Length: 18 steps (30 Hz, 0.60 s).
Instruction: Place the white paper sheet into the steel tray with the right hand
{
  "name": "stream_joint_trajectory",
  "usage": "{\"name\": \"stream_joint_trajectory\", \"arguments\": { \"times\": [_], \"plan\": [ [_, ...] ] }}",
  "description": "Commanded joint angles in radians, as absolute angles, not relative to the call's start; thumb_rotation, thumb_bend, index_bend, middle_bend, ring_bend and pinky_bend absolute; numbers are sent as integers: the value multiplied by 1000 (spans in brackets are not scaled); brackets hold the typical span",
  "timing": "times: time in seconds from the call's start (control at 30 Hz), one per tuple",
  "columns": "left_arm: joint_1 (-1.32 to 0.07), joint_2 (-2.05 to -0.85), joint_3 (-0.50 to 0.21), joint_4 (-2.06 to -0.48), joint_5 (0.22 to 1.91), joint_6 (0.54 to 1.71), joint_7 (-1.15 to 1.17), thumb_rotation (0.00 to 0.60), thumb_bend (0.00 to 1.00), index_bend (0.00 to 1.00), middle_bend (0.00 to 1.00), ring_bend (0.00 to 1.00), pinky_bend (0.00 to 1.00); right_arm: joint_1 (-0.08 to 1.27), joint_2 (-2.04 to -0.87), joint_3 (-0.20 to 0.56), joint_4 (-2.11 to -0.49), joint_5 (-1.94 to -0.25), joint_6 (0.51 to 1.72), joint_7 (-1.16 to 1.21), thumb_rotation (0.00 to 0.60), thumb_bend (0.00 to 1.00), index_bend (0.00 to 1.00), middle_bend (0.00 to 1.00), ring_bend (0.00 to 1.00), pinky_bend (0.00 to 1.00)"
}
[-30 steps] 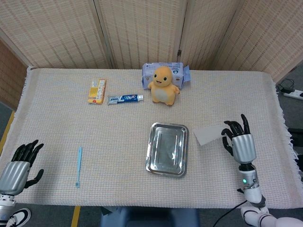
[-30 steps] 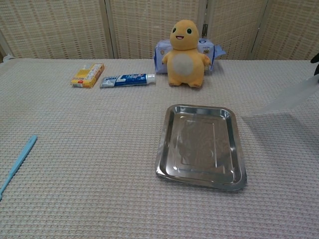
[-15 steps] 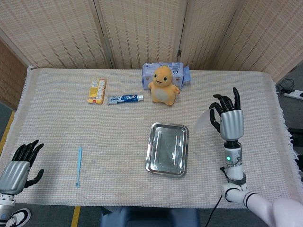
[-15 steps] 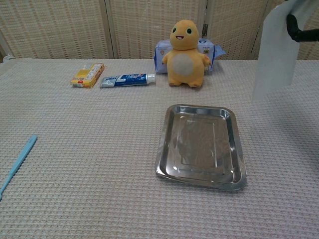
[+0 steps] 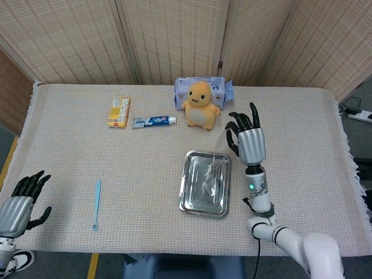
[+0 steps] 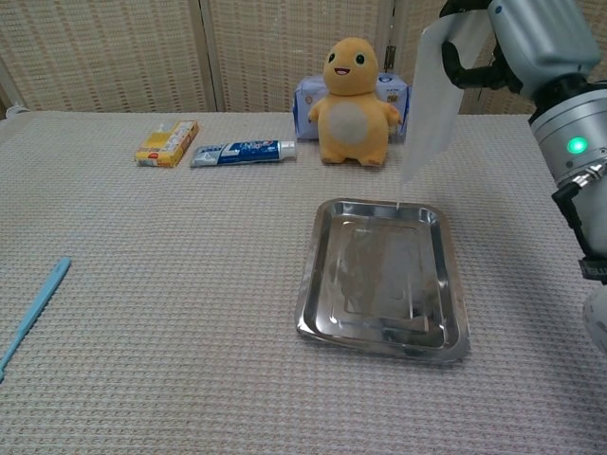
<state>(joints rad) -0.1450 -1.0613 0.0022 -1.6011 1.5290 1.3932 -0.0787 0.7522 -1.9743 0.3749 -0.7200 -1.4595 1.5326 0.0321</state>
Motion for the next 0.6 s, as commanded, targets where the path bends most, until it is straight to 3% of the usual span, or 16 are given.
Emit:
{"name": "stream_joint_trajectory", "arguments": {
  "times": [0.03, 0.37, 0.6],
  "plan": [
    [-144, -1053, 2, -1596, 1527, 1393, -96, 600, 463, 0, 0, 25, 0, 760, -2011, 347, -691, -1473, 1530, 46, 600, 586, 662, 346, 315, 0],
    [-122, -1047, 3, -1592, 1541, 1440, -97, 600, 462, 0, 0, 25, 0, 654, -2074, 184, -665, -1546, 1579, 91, 600, 586, 674, 354, 328, 0],
    [-119, -1044, 4, -1593, 1550, 1447, -103, 600, 462, 0, 0, 25, 0, 548, -2051, 48, -699, -1608, 1589, 51, 600, 585, 674, 355, 351, 0]
  ]
}}
